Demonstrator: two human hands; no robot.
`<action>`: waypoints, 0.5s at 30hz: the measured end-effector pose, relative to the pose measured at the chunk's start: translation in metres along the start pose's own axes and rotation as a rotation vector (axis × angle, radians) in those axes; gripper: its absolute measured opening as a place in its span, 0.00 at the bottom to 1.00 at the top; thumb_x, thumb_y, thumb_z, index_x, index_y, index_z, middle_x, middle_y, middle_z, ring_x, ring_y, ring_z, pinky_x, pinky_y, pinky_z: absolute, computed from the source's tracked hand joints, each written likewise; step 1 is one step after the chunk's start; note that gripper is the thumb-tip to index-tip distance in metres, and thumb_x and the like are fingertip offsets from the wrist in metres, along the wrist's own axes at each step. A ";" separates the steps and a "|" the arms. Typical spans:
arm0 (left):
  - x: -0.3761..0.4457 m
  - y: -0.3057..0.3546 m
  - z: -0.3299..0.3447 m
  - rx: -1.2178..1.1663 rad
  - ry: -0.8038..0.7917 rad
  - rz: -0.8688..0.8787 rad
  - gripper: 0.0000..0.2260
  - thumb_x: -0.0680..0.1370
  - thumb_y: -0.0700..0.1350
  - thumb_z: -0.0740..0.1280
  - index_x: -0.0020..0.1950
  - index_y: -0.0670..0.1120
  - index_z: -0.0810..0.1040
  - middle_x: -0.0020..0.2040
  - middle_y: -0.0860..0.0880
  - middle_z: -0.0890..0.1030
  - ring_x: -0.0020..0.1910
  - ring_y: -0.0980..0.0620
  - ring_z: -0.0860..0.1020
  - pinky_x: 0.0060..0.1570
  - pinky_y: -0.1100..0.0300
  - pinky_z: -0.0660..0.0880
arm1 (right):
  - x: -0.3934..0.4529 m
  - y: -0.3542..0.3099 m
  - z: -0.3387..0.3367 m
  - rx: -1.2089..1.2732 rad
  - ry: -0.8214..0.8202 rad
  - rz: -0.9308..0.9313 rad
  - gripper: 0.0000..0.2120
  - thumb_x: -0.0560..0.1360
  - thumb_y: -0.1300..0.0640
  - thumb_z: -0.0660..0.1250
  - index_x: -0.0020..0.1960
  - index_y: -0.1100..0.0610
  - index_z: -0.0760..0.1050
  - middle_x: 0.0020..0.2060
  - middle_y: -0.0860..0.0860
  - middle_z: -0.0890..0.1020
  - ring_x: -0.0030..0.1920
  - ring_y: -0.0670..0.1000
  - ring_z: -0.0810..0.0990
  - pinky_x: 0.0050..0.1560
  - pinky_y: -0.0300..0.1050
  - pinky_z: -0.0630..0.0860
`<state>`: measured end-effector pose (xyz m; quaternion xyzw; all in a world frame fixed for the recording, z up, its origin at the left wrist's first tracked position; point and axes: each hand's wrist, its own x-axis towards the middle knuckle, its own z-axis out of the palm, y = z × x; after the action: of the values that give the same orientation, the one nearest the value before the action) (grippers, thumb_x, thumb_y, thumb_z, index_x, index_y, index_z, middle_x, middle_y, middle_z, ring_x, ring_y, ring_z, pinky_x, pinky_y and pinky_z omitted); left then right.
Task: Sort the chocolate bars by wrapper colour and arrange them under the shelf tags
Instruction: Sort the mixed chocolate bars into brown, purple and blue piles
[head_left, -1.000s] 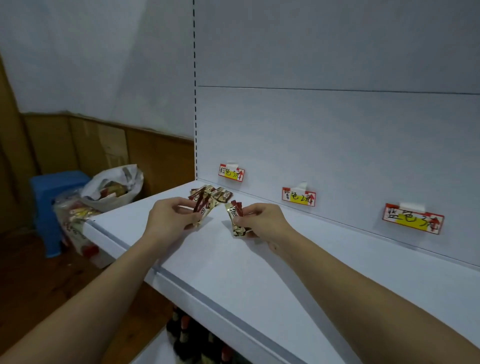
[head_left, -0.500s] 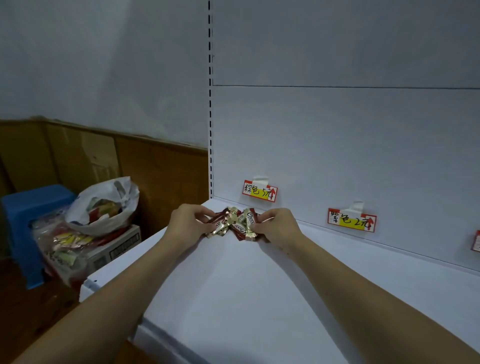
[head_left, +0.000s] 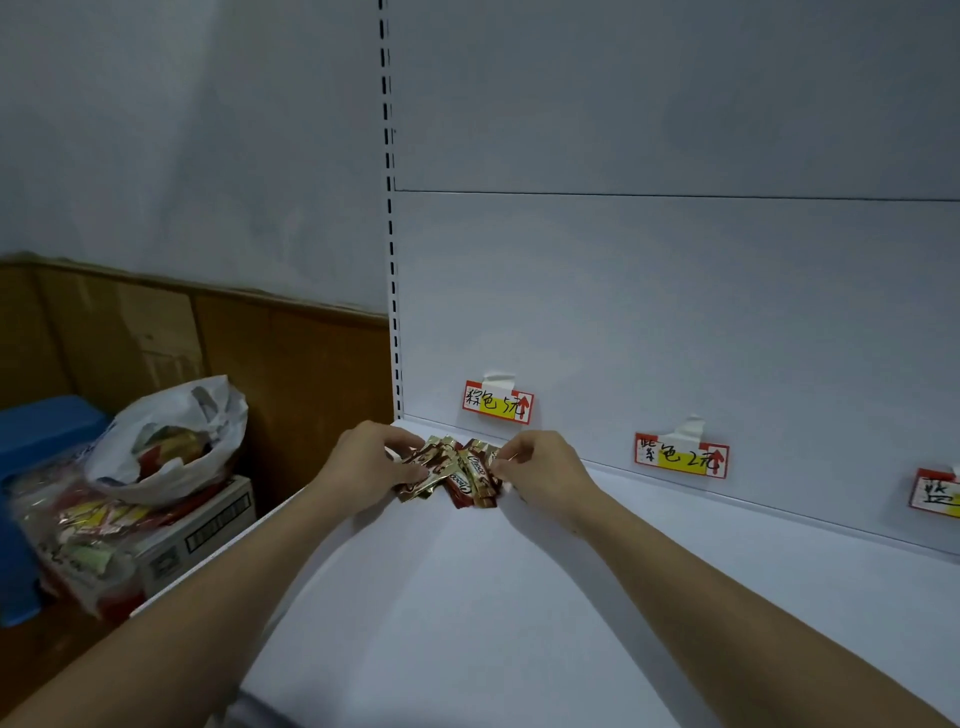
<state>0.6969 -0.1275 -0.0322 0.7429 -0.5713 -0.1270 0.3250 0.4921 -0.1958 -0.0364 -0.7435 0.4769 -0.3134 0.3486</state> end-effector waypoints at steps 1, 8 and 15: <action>-0.003 0.004 0.001 0.009 0.011 0.001 0.18 0.72 0.47 0.76 0.61 0.50 0.81 0.55 0.52 0.82 0.50 0.52 0.78 0.50 0.56 0.77 | -0.002 0.001 -0.002 -0.001 -0.003 -0.005 0.01 0.75 0.58 0.70 0.45 0.55 0.80 0.41 0.49 0.80 0.38 0.47 0.77 0.42 0.40 0.74; -0.039 0.060 0.024 0.163 0.130 0.108 0.12 0.78 0.54 0.66 0.60 0.54 0.81 0.57 0.52 0.81 0.54 0.52 0.77 0.53 0.55 0.75 | -0.033 0.001 -0.037 -0.186 -0.037 -0.146 0.07 0.78 0.55 0.64 0.50 0.55 0.80 0.46 0.48 0.82 0.44 0.46 0.79 0.40 0.36 0.73; -0.076 0.133 0.056 0.312 0.106 0.181 0.20 0.78 0.64 0.58 0.64 0.57 0.77 0.63 0.54 0.78 0.61 0.52 0.74 0.59 0.51 0.73 | -0.088 0.012 -0.115 -0.407 -0.034 -0.206 0.12 0.79 0.50 0.59 0.54 0.50 0.79 0.50 0.44 0.82 0.49 0.48 0.79 0.51 0.49 0.77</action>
<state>0.5392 -0.0934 -0.0050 0.7354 -0.6307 0.0325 0.2456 0.3638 -0.1435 0.0066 -0.8484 0.4461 -0.2320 0.1656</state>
